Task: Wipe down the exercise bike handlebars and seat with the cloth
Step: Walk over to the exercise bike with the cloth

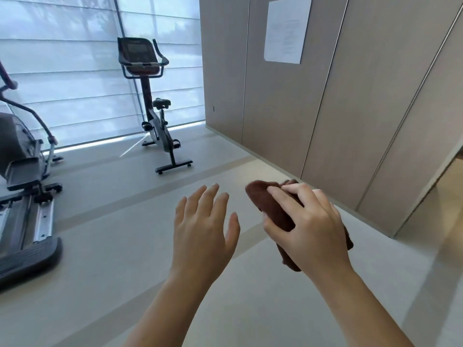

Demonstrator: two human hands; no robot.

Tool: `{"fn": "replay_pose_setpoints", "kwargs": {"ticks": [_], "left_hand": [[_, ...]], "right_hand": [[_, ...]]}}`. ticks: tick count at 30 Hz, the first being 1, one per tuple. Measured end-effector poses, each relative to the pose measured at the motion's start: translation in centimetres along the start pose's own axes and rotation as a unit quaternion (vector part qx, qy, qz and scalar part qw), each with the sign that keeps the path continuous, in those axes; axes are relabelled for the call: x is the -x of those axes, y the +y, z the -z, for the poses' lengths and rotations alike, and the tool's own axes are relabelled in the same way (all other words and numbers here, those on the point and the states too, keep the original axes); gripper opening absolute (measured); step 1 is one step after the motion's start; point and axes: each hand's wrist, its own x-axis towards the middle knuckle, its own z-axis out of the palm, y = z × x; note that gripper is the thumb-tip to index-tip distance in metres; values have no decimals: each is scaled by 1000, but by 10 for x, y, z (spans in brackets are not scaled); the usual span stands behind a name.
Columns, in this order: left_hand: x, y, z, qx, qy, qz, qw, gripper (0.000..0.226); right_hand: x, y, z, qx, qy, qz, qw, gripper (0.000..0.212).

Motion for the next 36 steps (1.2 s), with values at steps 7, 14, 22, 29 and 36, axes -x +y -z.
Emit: {"fn": "replay_pose_setpoints", "kwargs": {"ticks": [7,14,22,29,36], "left_hand": [[-91,-57,-90,3,-25,-3,1000,33],[-228,-93,-209,-5,-18,-16,1000,35],[-367,-153,-314,-2,-12,18,1000,34],[-456,-254,-391,-17,-1,57,998,33],[-574,-397,-450,-22,19,80,996,30]], "right_hand": [[-82,41,-112,-36,-6,-22,999,41],[-190,130,-230,-46,38,-49,997,37],[-336,187,-354,-67,22,-28,997,39],[-435,186,-491,-96,-20,-6,995,43],[-562,146,-639,-104,-29,1,994,45]]}}
